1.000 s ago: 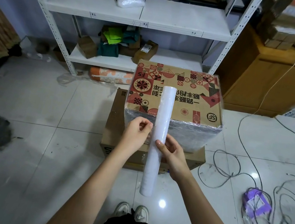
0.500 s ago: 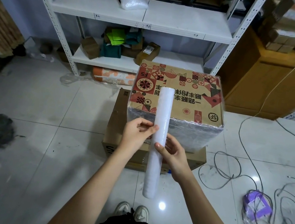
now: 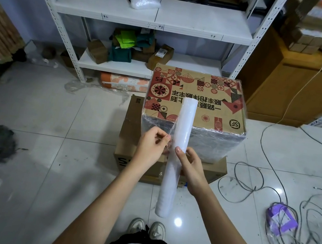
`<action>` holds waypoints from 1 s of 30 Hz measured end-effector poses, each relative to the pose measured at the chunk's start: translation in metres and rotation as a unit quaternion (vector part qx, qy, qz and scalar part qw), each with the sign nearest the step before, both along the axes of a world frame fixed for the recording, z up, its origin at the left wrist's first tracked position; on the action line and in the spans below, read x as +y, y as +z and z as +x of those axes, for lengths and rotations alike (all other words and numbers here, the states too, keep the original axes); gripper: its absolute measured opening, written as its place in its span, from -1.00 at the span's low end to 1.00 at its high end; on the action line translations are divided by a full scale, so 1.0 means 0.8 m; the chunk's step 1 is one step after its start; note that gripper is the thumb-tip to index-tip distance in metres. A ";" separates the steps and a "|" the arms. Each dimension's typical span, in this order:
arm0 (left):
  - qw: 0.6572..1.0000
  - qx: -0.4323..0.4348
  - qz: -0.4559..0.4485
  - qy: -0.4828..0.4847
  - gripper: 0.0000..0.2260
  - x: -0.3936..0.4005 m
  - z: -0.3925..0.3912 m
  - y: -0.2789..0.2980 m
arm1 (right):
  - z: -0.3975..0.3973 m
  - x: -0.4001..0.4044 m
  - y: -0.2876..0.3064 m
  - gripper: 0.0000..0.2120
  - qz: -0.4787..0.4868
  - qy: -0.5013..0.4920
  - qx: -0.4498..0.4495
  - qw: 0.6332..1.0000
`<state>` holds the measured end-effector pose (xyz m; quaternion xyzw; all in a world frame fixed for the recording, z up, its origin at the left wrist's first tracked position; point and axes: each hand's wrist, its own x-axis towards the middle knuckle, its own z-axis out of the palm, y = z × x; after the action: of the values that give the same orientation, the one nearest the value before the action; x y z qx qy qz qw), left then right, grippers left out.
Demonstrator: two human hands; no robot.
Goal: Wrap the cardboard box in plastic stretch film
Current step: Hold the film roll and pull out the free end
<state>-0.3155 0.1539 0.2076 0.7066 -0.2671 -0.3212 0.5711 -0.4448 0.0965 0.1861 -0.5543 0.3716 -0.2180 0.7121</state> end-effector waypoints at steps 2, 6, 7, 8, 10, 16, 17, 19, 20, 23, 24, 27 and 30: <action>1.000 0.006 -0.002 -0.010 -0.84 0.002 0.000 0.000 | 0.002 0.001 0.003 -0.59 -0.012 -0.011 0.007 1.000; 1.000 0.013 0.007 -0.012 -0.84 0.006 0.003 -0.001 | 0.001 0.000 0.004 -0.65 -0.028 0.004 0.006 1.000; 1.000 0.013 0.008 -0.012 -0.84 0.007 0.004 -0.001 | 0.000 -0.001 0.004 -0.64 -0.030 0.006 0.007 1.000; 1.000 0.012 0.010 -0.013 -0.84 0.009 0.004 0.000 | -0.001 -0.001 0.004 -0.62 -0.027 0.005 0.007 1.000; 1.000 0.015 0.015 -0.010 -0.85 0.011 0.004 0.003 | -0.003 -0.002 0.004 -0.58 -0.022 0.007 0.004 1.000; 0.993 0.106 0.000 -0.046 -0.94 0.006 0.005 0.022 | -0.006 0.001 0.003 -0.67 -0.028 0.020 -0.004 0.999; 0.991 0.119 -0.002 -0.053 -0.92 0.002 0.004 0.026 | -0.006 0.002 0.002 -0.68 -0.030 0.018 -0.004 0.999; 0.995 0.089 0.006 -0.047 -0.83 -0.008 0.002 0.031 | -0.007 0.002 -0.001 -0.69 -0.035 0.020 -0.004 0.999; 0.998 0.050 0.012 -0.036 -0.79 -0.013 0.000 0.032 | -0.007 0.003 -0.001 -0.68 -0.038 0.024 -0.003 0.999; 0.999 -0.047 0.015 -0.001 -0.78 -0.023 -0.005 0.029 | -0.007 0.004 -0.001 -0.67 -0.048 0.034 0.006 0.998; 0.998 -0.062 0.011 0.002 -0.81 -0.024 -0.006 0.028 | -0.006 0.003 -0.001 -0.67 -0.053 0.032 0.010 0.998; 0.998 -0.069 0.001 0.002 -0.95 -0.024 -0.004 0.023 | -0.007 0.002 0.000 -0.67 -0.060 0.020 0.013 0.998; 0.996 -0.089 -0.002 0.014 -0.95 -0.020 0.000 0.018 | -0.007 0.001 0.001 -0.62 -0.049 0.006 -0.013 0.999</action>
<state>-0.3156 0.1383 0.2222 0.7348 -0.3075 -0.2483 0.5512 -0.4508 0.0970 0.1870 -0.5882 0.3474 -0.2388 0.6901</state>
